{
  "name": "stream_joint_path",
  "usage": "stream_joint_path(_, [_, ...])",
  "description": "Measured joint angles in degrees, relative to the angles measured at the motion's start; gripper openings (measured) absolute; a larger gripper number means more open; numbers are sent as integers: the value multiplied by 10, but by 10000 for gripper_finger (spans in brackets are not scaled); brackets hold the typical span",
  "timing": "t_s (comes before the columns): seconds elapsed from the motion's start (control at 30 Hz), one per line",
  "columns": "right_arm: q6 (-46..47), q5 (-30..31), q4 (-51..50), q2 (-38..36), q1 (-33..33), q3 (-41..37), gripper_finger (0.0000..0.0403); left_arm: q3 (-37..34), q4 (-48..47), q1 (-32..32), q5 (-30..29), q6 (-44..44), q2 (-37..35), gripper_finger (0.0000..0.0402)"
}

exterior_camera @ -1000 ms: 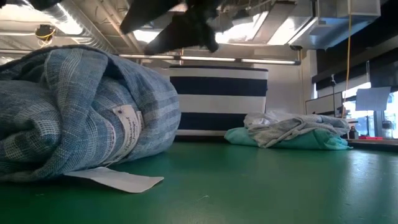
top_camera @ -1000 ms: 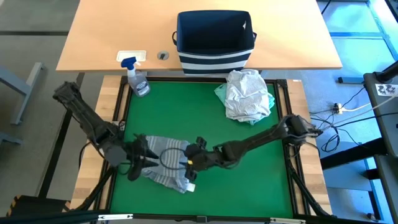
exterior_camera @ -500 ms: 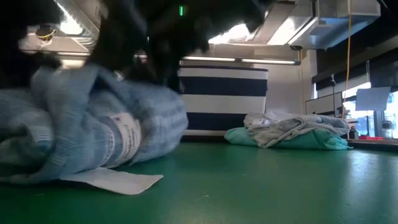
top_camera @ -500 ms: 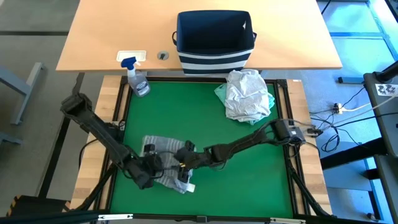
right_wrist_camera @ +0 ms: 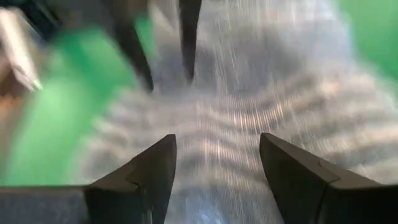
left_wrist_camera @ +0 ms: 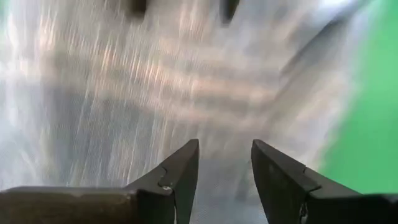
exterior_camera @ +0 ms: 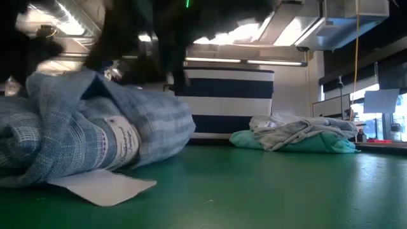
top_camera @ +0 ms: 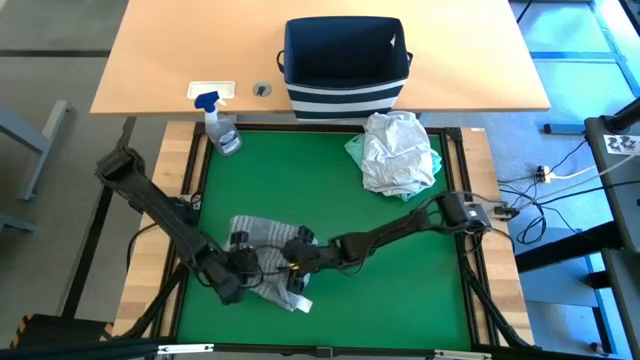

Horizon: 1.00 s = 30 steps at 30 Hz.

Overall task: Fold laundry
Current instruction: Fold the blue polo shirt

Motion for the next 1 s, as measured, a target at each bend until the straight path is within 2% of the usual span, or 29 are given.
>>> stream_joint_path(0.13, [5, 6, 37, -44, 19, 3, 232, 34, -15, 0, -33, 30, -65, 144])
stream_joint_path(0.27, [3, 35, 82, -23, 45, 3, 232, 16, -28, 3, -108, 27, -110, 144])
stream_joint_path(0.4, [1, 59, 103, 33, 59, 2, 232, -48, -8, 22, -141, -3, -116, 144])
stream_joint_path(0.57, [22, 65, 112, 100, 56, 4, 232, -172, 101, 44, -106, -58, -100, 144])
stream_joint_path(0.67, [33, 59, 62, 101, 61, 7, 232, -229, 166, 51, -79, -124, -99, 144])
stream_joint_path(0.77, [22, 59, 11, 86, 69, 6, 232, -246, 191, 51, -66, -170, -102, 144])
stream_joint_path(0.87, [3, 43, -59, 59, 77, 4, 232, -232, 212, 50, -43, -164, -105, 144])
stream_joint_path(1.0, [2, 17, -188, 4, 87, 1, 232, -173, 228, 50, -37, -114, -111, 144])
